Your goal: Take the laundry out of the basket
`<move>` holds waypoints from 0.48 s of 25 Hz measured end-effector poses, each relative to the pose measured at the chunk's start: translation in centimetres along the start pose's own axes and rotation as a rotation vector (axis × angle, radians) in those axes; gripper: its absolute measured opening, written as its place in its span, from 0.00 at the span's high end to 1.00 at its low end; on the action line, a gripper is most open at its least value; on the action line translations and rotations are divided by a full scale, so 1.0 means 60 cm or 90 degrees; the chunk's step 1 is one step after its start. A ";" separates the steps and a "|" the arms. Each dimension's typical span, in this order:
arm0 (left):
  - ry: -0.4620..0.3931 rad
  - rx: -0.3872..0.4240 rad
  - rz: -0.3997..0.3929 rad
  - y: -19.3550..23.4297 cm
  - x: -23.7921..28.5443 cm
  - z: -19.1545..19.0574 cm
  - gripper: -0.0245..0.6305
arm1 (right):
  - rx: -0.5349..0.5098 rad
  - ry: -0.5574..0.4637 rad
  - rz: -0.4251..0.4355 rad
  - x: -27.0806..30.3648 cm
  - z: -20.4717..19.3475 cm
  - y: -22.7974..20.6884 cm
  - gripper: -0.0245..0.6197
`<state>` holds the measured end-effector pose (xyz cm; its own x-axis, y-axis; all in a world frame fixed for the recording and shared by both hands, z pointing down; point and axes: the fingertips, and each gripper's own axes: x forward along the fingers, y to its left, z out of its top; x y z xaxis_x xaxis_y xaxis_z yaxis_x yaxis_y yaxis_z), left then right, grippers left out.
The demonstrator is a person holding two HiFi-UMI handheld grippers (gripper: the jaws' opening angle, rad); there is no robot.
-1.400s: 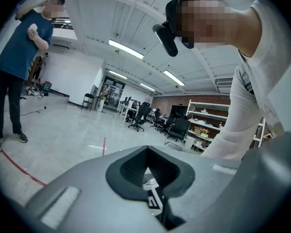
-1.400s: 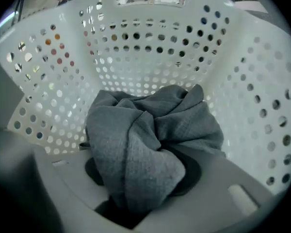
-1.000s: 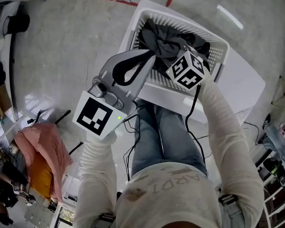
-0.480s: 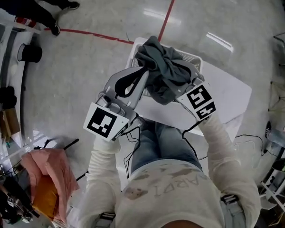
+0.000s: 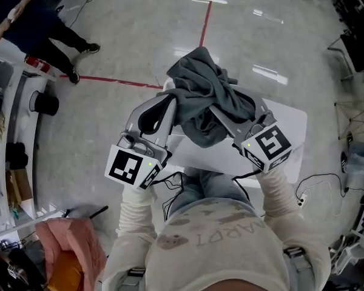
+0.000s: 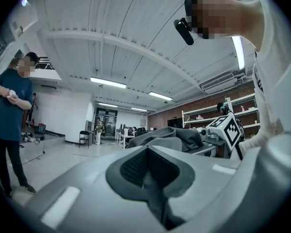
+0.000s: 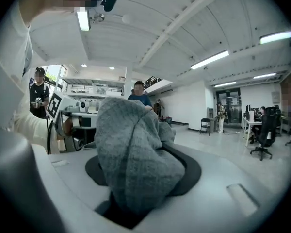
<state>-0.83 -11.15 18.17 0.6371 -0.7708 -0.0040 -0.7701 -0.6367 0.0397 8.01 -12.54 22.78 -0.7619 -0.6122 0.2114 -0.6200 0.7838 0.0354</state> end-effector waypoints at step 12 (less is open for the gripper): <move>-0.039 0.022 -0.034 -0.051 -0.041 0.070 0.96 | 0.064 -0.130 -0.067 -0.113 0.103 0.026 0.63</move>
<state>-0.16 -7.38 13.89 0.6749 -0.7349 -0.0664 -0.7364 -0.6766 0.0037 11.07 -7.80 15.36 -0.7084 -0.7057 0.0094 -0.7051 0.7071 -0.0531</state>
